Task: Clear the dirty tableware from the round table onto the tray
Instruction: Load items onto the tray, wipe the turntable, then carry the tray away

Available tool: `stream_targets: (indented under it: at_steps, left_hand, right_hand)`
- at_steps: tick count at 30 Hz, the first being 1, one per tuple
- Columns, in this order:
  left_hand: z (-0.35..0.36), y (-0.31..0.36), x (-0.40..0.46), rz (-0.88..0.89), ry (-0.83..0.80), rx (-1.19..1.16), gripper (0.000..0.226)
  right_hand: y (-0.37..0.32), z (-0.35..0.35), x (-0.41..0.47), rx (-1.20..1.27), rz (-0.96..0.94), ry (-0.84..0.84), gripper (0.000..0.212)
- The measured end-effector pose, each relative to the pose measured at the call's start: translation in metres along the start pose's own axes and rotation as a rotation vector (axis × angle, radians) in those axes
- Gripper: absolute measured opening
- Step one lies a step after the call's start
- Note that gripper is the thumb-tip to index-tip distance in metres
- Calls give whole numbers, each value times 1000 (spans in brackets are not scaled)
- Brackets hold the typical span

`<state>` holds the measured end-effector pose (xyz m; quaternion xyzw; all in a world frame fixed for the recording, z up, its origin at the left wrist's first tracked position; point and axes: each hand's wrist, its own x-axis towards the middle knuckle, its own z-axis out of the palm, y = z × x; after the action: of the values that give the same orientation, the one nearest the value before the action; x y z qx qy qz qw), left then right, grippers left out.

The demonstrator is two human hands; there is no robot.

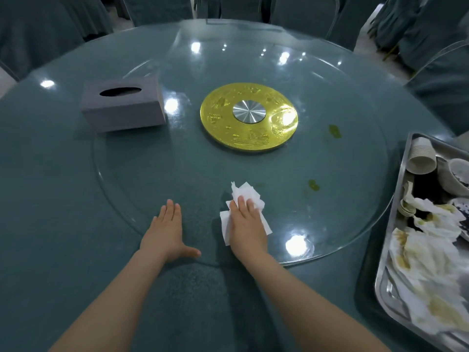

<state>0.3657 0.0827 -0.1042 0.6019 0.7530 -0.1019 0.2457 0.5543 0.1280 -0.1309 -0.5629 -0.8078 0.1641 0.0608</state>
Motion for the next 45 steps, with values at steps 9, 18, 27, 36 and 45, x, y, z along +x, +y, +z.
stream_targets:
  at_steps: [9,18,27,36,45]
  left_hand:
    - [-4,-10,7,16,-3,34,139]
    - [0,-8,6,18,9,7,138]
    - [-1,-11,8,-5,8,-3,141]
    - [10,-7,3,-18,15,-7,139]
    - [21,5,-11,-9,69,-42,136]
  right_hand:
    - [74,-30,5,49,176,27,70]
    - [-6,-17,75,13,-117,-43,69]
    - [-10,-12,41,28,-435,-175,64]
    - [73,-35,-14,6,-353,-236,69]
    - [177,-68,-69,-152,-16,-164,80]
